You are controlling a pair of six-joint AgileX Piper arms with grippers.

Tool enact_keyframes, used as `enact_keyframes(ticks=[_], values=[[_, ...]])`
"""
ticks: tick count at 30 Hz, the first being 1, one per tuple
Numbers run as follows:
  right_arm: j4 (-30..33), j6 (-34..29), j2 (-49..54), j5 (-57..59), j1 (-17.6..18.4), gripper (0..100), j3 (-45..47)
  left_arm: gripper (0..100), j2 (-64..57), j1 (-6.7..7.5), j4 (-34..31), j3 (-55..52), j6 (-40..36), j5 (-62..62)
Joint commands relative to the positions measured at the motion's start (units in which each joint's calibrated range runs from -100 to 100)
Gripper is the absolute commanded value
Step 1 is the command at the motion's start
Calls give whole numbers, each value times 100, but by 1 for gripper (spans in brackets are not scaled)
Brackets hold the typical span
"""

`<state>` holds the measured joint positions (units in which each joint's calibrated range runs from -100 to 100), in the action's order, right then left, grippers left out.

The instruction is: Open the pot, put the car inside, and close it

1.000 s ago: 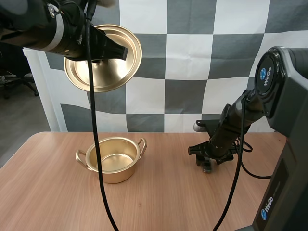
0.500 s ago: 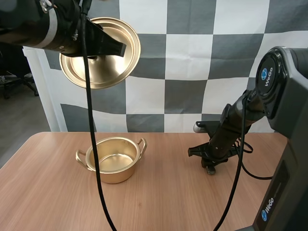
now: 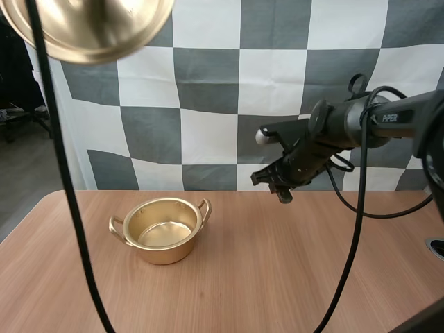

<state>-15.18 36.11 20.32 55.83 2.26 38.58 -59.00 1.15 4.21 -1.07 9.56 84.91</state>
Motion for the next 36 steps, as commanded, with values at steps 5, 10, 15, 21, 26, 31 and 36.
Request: enact_keyframes(ticks=[5,10,15,21,26,31,36], values=[[-1,-69,421,167,840,0,-351,0,-70,0,-346,1300,-315,297],[10,-109,421,68,1335,0,-484,0,-106,0,-346,2035,-345,311],[53,-109,282,-230,1674,0,-484,0,-106,0,-319,2633,-345,311],[99,-109,-95,-590,2012,0,-484,0,-95,0,-234,2798,-347,431],[160,-109,-489,-875,2203,0,-484,0,-56,0,-234,2786,-387,769],[254,-109,-1060,-1342,2335,0,-484,0,-11,0,-234,2786,-387,786],[342,-109,-1656,-1357,2477,0,-821,0,44,0,-234,2786,-387,791]])
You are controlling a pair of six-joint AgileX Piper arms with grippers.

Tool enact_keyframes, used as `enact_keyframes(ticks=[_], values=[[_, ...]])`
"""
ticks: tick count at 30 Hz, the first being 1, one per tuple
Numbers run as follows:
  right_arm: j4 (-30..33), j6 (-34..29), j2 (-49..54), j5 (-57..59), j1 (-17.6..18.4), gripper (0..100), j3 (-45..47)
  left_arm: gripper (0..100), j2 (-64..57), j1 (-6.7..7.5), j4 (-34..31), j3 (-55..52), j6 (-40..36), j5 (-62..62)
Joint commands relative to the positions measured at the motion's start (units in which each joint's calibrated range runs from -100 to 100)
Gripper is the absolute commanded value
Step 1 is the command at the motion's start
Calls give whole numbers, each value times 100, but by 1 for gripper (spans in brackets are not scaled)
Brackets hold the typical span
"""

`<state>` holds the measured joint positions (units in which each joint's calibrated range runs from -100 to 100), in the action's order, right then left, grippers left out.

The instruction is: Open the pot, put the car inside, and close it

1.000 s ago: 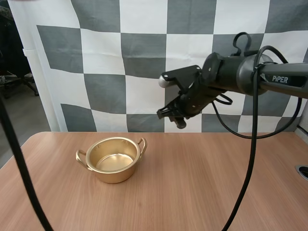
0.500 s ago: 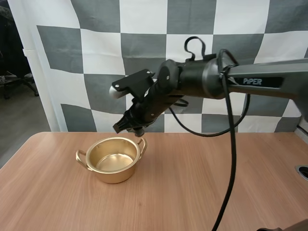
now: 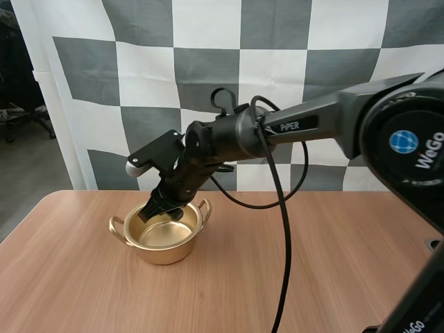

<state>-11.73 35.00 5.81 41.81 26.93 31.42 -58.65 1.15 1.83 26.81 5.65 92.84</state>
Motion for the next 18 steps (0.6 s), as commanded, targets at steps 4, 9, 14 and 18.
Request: enact_keyframes(ticks=[4,9,14,18], values=[[-3,2,-616,173,20,0,-535,0,20,0,4,-2,4,57],[86,2,-913,132,20,0,-713,0,20,0,-43,-2,4,232],[363,-95,-1217,46,20,0,-713,0,20,0,-43,-2,4,232],[402,-124,-1441,-48,20,0,-713,0,20,0,-43,-2,4,232]])
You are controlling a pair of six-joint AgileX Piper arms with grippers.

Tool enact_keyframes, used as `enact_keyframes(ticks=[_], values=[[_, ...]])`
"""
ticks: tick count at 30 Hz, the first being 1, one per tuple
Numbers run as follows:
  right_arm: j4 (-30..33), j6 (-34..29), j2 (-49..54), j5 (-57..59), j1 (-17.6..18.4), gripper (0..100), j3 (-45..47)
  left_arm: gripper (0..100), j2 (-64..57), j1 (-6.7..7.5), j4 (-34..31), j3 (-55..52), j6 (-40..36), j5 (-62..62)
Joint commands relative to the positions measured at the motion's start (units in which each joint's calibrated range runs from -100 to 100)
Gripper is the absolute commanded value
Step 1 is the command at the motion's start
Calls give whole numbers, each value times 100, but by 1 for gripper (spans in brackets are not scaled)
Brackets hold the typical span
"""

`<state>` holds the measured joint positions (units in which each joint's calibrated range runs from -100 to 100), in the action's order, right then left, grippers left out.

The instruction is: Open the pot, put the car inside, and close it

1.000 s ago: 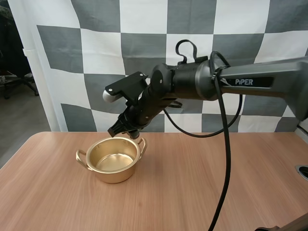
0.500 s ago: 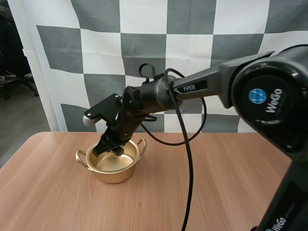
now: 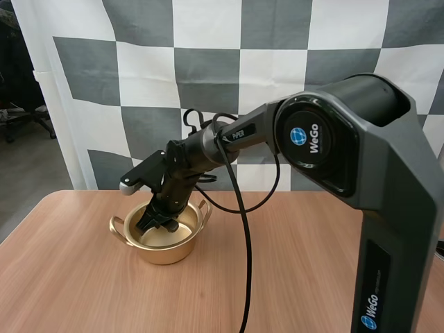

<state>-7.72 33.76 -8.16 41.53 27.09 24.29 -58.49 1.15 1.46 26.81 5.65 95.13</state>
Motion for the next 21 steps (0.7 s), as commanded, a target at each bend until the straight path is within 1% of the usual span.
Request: enact_keyframes(ticks=[1,11,17,18,20,21], values=[[34,0,-84,-73,4,0,-1,0,4,0,-6,-2,4,3],[157,0,-528,-325,4,0,-15,0,4,0,-6,-2,4,3],[157,0,-527,-188,4,0,-107,0,4,0,-6,-2,4,3],[157,0,-527,-137,4,9,-136,0,4,0,-6,-2,4,3],[147,0,-527,-123,4,33,-150,0,4,0,-6,-2,4,3],[147,0,-527,-123,4,46,-150,0,4,0,-6,-2,4,3]])
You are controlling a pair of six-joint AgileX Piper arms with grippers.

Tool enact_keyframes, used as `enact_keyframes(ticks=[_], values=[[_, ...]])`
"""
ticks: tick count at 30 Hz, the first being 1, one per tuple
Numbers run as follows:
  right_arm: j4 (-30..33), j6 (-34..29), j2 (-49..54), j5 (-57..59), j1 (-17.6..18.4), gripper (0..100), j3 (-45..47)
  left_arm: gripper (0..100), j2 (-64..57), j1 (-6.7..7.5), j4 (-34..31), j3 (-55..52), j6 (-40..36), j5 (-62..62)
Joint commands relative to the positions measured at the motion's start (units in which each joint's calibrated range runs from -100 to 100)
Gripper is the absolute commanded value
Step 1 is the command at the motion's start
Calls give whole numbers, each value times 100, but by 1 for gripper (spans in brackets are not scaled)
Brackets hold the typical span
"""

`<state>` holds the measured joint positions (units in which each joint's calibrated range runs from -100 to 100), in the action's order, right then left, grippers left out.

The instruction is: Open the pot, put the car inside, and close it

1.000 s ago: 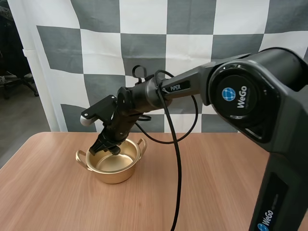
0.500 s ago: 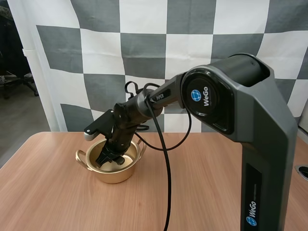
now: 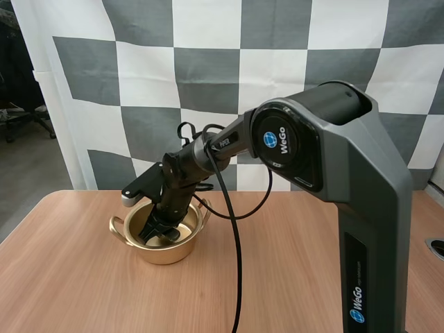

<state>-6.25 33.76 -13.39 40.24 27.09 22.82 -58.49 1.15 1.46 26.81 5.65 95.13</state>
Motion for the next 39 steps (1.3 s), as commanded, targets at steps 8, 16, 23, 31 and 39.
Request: enact_keyframes(ticks=[8,16,23,31,39], values=[[-37,-21,49,7,4,82,-3,0,4,0,-6,-2,4,3],[-37,-127,993,482,-25,82,-3,0,4,0,-6,-2,-27,0],[4,-348,2379,1072,-548,81,-3,0,92,0,-9,-45,-28,182],[-49,-349,3647,1500,-1798,22,10,0,628,0,-146,-637,-28,468],[-235,-347,4432,1848,-2809,0,10,0,1175,0,-146,-2073,-28,281]])
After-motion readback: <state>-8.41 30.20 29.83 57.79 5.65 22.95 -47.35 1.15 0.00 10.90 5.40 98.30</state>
